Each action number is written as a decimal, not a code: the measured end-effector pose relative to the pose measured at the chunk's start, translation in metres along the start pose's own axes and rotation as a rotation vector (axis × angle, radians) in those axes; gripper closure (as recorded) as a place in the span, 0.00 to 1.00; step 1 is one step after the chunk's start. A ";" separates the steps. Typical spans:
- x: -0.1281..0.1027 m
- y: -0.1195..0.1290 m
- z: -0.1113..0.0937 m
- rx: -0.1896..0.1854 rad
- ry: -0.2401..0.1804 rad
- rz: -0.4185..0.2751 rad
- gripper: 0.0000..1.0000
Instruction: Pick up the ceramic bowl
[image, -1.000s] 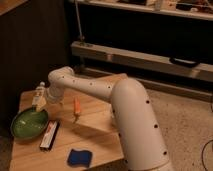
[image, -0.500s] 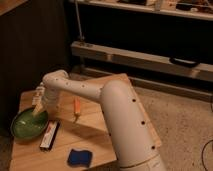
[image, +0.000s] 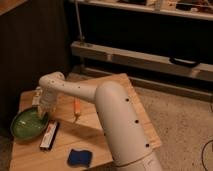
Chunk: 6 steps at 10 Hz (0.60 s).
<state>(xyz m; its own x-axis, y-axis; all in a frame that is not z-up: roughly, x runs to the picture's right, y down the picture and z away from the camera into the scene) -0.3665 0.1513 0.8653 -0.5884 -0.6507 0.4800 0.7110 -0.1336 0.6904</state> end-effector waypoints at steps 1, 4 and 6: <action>-0.001 0.001 0.002 -0.006 -0.010 0.001 0.84; 0.000 0.010 -0.002 0.018 -0.013 0.028 1.00; 0.001 0.014 -0.007 0.047 -0.001 0.038 1.00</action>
<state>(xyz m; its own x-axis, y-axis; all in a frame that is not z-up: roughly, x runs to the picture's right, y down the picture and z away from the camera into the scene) -0.3540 0.1436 0.8714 -0.5616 -0.6537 0.5072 0.7141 -0.0733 0.6962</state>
